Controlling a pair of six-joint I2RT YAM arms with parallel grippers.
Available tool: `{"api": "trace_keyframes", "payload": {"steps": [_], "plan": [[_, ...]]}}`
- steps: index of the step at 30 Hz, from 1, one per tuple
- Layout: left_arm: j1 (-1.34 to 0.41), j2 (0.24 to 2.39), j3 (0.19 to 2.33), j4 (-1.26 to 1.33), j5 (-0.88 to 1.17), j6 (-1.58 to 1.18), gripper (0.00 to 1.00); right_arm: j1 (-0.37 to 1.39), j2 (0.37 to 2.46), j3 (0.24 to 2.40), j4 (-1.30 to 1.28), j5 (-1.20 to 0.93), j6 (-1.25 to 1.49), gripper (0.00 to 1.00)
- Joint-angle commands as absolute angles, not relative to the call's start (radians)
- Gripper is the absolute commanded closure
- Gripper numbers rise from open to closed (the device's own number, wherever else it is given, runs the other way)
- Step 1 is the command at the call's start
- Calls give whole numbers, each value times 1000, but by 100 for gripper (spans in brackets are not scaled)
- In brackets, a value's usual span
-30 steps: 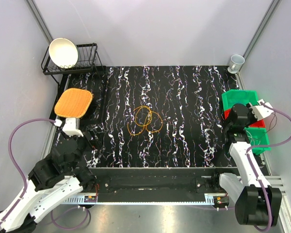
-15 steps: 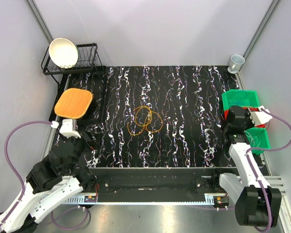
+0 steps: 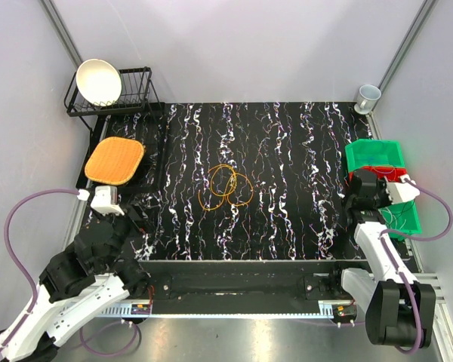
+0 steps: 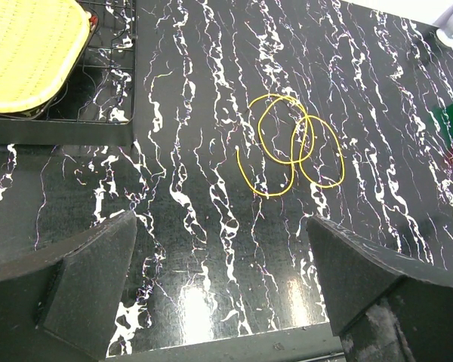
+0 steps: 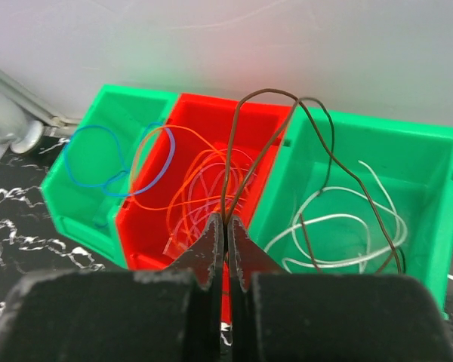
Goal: Untangle the cables
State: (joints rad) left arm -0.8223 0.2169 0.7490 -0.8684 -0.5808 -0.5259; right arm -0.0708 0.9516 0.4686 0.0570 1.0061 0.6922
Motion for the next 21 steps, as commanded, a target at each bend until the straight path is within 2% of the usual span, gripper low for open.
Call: {"api": "trace_keyframes", "payload": {"steps": [1,6,11,21], "plan": [[-831,209,753,-842,-614,-538,1,-98,946,457,15,1065,808,100],[-833,206,753,-844,-617,-540,1,-132,957,463,-51,1075,865,100],[-834,204,753,-844,-617,-540,1,-179,976,442,-77,986,963,100],[-836,206,752,-845,-618,-541,1,-179,965,457,-80,985,933,100]]}}
